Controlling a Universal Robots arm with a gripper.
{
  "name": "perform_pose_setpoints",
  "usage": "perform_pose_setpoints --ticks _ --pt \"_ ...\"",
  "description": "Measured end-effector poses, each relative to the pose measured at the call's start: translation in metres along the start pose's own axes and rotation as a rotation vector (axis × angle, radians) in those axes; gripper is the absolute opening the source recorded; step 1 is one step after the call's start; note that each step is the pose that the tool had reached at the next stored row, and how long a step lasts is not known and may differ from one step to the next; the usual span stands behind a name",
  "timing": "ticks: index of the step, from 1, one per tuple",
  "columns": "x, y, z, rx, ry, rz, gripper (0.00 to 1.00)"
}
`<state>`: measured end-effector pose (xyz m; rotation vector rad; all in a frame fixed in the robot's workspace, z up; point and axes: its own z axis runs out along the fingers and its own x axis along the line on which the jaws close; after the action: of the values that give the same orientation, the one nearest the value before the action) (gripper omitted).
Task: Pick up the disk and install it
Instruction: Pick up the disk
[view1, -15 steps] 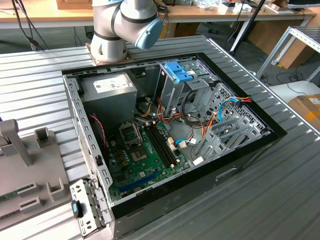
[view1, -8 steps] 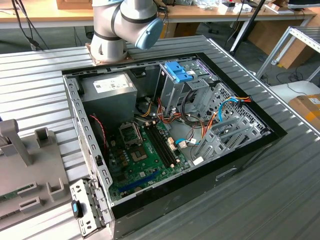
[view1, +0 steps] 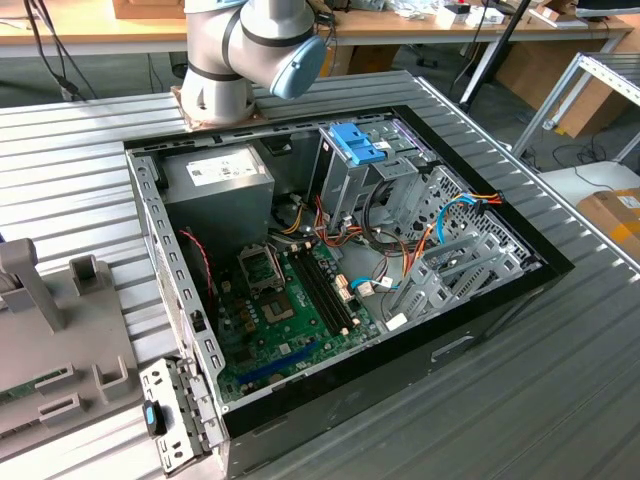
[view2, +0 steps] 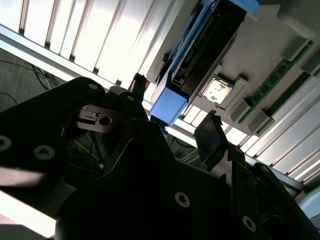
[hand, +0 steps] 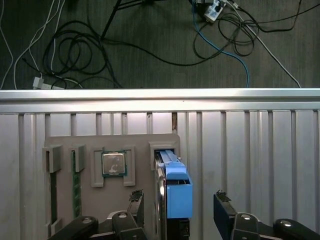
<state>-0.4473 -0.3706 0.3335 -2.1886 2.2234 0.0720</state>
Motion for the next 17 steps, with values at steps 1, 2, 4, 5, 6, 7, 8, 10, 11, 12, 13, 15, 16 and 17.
perform_pose_setpoints --ticks 1,2,4,5,6,7,8,10,11,12,13,15,16,17 --pt "0.0 0.0 0.0 -0.0002 0.0001 0.0 0.66" --pt "0.0 0.0 0.0 -0.0002 0.0001 0.0 0.66" --pt "0.0 0.0 0.0002 0.0 0.0 0.0 0.66" --pt "0.0 0.0 0.0008 0.0004 -0.0002 0.0 0.66" --pt "0.0001 0.0 0.0023 0.0001 -0.0001 0.0 0.66" --pt "0.0002 0.0 0.0031 0.0 0.0 0.0 0.66" --pt "0.0002 -0.0001 0.0042 0.0001 0.0 0.0 0.66" --pt "0.0004 -0.0001 0.0084 0.0001 -0.0001 0.0 0.66" --pt "0.0004 -0.0002 0.009 0.0001 -0.0001 0.0 0.66" --pt "0.0004 -0.0002 0.0093 -0.0001 0.0 0.0 0.66" --pt "0.0004 -0.0001 0.0093 -0.0002 0.0001 0.0 0.66" --pt "0.0005 -0.0001 0.0094 0.0 0.0 0.0 0.66" --pt "0.0005 -0.0002 0.0097 0.0001 0.0 0.0 0.66" --pt "0.0005 -0.0001 0.0109 0.0006 -0.0003 0.0 0.66"
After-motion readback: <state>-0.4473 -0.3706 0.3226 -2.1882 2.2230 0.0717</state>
